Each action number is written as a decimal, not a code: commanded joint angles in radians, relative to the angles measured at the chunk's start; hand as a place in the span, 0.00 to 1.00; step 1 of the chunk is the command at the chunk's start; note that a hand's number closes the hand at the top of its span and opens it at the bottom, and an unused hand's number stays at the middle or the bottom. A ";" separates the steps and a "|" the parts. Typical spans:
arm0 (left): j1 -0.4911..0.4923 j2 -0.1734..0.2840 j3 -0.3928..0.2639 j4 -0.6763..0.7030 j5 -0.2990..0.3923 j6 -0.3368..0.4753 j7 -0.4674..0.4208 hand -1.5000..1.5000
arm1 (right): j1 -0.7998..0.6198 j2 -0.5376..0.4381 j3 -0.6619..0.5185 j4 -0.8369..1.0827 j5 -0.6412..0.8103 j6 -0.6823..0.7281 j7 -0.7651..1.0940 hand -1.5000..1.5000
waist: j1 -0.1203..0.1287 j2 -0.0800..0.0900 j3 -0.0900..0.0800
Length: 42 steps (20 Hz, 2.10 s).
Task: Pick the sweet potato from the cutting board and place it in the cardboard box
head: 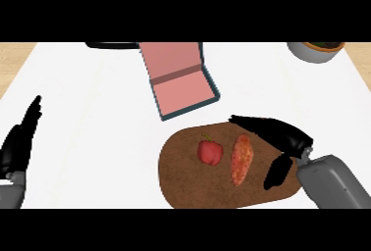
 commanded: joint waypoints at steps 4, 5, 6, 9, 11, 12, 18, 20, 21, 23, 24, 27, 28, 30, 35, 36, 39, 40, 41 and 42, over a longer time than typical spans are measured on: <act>0.023 -0.042 0.006 -0.082 -0.055 0.006 0.050 0.50 | 0.024 0.061 -0.034 -0.144 -0.001 0.078 0.045 0.00 | -0.001 -0.001 0.000; 0.042 -0.021 0.049 -0.021 -0.020 -0.033 -0.033 0.50 | -0.026 0.088 -0.059 -0.106 -0.016 0.091 0.061 0.00 | 0.001 0.000 0.000; -0.039 -0.054 0.025 0.033 -0.055 -0.016 0.001 0.50 | 0.100 0.048 -0.018 -0.168 0.024 0.076 0.006 0.00 | -0.006 0.000 0.000; 0.000 -0.028 0.056 0.010 -0.036 -0.059 -0.020 0.50 | 0.087 0.048 -0.021 -0.227 0.033 0.160 0.112 0.00 | -0.004 -0.001 0.000; 0.003 -0.046 0.057 -0.020 -0.067 -0.036 0.012 0.50 | 0.023 0.085 -0.023 -0.098 0.094 0.122 0.071 0.00 | 0.001 0.000 0.000; -0.029 -0.011 0.080 0.047 -0.036 -0.076 -0.023 0.50 | 0.112 0.061 0.024 -0.148 0.123 0.097 0.086 0.00 | -0.004 0.000 0.000; 0.052 -0.060 0.080 -0.044 -0.058 -0.076 -0.029 0.50 | 0.038 0.181 0.031 -0.002 0.194 0.064 0.126 0.00 | 0.004 0.000 0.000; 0.015 -0.064 0.057 -0.069 -0.108 -0.055 0.045 0.50 | 0.100 0.151 0.002 -0.029 0.214 0.003 0.089 1.00 | 0.000 0.000 0.000; -0.004 -0.012 0.112 -0.065 -0.046 -0.110 0.049 0.50 | 0.098 0.192 0.071 -0.064 0.271 -0.042 0.126 1.00 | 0.001 0.000 0.000; -0.073 -0.022 0.106 0.025 -0.052 -0.109 0.017 0.50 | 0.020 0.170 0.032 0.070 0.317 -0.177 0.005 1.00 | 0.001 0.003 0.000; 0.026 -0.074 0.056 -0.105 -0.099 -0.058 0.057 0.50 | 0.078 0.156 0.050 0.031 0.341 -0.211 -0.015 1.00 | 0.004 0.000 0.001; 0.012 -0.031 0.106 -0.060 -0.064 -0.108 0.015 0.50 | -0.022 0.184 0.008 0.190 0.383 -0.296 -0.059 1.00 | 0.010 0.002 0.001; 0.019 -0.038 0.109 -0.040 -0.072 -0.105 -0.003 0.50 | 0.030 0.192 0.028 0.089 0.404 -0.303 -0.010 1.00 | 0.003 0.000 0.000; -0.002 -0.071 0.097 -0.005 -0.093 -0.075 -0.014 0.50 | -0.030 0.226 0.020 0.087 0.426 -0.307 0.027 1.00 | 0.003 0.001 0.000; 0.004 -0.055 0.115 -0.003 -0.085 -0.077 0.014 0.50 | 0.064 0.234 -0.093 0.019 0.506 -0.407 0.327 1.00 | -0.021 -0.003 -0.001; 0.027 -0.068 0.103 -0.027 -0.092 -0.066 -0.008 0.50 | 0.078 0.224 -0.141 0.015 0.515 -0.439 0.378 1.00 | -0.023 -0.006 -0.001; 0.038 -0.065 0.109 -0.015 -0.089 -0.071 -0.036 0.50 | 0.073 0.218 -0.172 -0.062 0.600 -0.471 0.533 1.00 | -0.021 -0.007 -0.002; 0.008 -0.065 0.106 -0.017 -0.085 -0.081 0.004 0.50 | 0.078 0.238 -0.128 -0.105 0.658 -0.468 0.594 1.00 | -0.022 -0.007 -0.002; -0.012 -0.062 0.104 -0.040 -0.095 -0.070 0.031 0.50 | 0.068 0.218 -0.147 -0.135 0.667 -0.450 0.615 1.00 | -0.020 -0.007 -0.001; 0.013 -0.115 0.057 -0.059 -0.131 -0.036 0.039 0.50 | 0.089 0.254 -0.107 -0.148 0.716 -0.494 0.644 1.00 | -0.013 -0.005 -0.001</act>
